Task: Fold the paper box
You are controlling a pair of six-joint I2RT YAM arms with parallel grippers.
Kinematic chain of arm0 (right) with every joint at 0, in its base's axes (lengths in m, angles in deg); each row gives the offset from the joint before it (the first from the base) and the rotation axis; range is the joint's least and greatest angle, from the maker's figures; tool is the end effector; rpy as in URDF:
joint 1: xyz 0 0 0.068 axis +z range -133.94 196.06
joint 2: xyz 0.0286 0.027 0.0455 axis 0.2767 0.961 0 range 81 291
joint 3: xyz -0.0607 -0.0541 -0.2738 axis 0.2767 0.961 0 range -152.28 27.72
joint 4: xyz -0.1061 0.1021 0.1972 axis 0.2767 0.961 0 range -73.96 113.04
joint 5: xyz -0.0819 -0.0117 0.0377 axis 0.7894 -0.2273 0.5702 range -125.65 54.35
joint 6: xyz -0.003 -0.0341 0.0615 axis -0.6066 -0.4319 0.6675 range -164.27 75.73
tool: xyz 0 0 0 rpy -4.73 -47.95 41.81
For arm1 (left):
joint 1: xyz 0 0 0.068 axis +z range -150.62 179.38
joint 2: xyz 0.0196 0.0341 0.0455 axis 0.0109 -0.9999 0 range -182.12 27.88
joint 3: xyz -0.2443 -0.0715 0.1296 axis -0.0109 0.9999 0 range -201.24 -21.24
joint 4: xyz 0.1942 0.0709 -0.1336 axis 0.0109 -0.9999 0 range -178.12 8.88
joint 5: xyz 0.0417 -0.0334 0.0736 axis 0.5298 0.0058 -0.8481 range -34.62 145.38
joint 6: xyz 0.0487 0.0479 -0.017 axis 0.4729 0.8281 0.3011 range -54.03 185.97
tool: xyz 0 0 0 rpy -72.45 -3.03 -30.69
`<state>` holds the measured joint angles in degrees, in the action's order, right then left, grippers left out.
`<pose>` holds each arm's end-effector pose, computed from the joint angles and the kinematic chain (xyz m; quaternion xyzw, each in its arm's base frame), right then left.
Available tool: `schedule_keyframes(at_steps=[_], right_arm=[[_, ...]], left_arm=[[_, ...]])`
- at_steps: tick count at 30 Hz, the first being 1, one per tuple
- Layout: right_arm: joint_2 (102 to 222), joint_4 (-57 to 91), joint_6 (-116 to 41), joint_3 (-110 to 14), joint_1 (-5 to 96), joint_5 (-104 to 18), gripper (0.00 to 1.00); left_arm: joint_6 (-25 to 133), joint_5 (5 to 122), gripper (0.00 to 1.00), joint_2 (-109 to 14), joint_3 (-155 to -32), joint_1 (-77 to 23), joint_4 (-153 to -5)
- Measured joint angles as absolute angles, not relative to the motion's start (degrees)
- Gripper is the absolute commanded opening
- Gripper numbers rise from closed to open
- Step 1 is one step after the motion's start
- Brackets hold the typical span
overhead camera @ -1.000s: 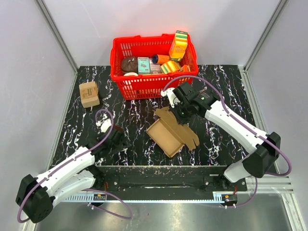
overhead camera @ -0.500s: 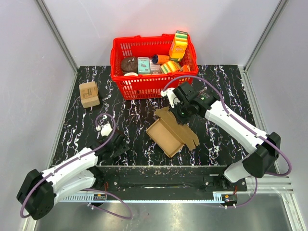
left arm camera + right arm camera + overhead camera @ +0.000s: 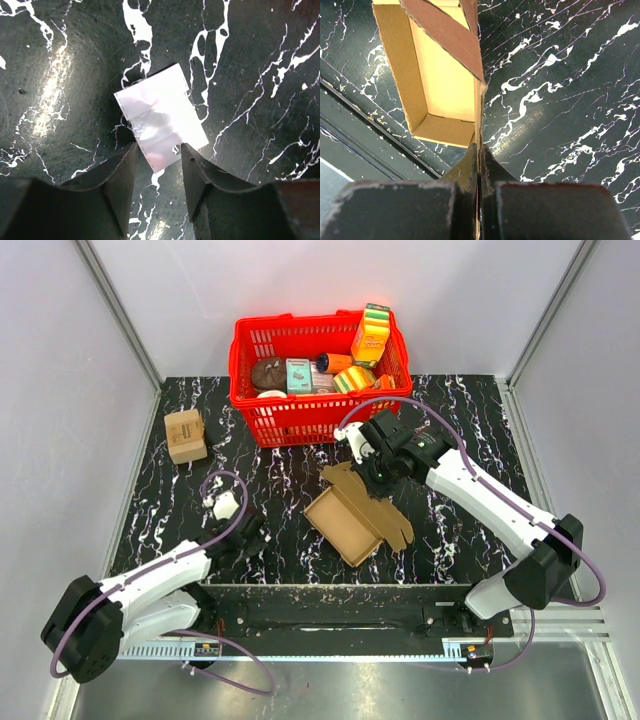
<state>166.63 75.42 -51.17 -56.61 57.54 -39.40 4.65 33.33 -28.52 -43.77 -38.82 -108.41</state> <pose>0.2172 0.1969 0.3301 -0.4037 0.8786 0.1054 0.2322 0.1322 -0.0766 0.1552 -0.2372 0.9218 -0.0670 0.2992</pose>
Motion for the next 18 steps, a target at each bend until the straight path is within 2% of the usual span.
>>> schedule_keyframes(at_steps=[8, 11, 13, 18], right_arm=[[166.63, 75.42, -51.17, -56.61, 57.54, -39.42, 0.00], [166.63, 75.42, -51.15, -56.61, 57.52, -39.47, 0.00], [166.63, 75.42, -51.15, -56.61, 57.52, -39.64, 0.00], [166.82, 75.42, -51.15, -56.61, 57.52, -39.79, 0.00]], left_arm=[[5.24, 31.48, 0.23, -30.64, -43.90, -38.82, -106.61], [5.83, 30.84, 0.12, -31.01, -43.90, -38.82, -106.55], [6.07, 30.43, 0.01, -31.19, -43.90, -38.82, -106.55], [6.66, 29.90, 0.00, -31.23, -43.88, -38.84, -106.70]])
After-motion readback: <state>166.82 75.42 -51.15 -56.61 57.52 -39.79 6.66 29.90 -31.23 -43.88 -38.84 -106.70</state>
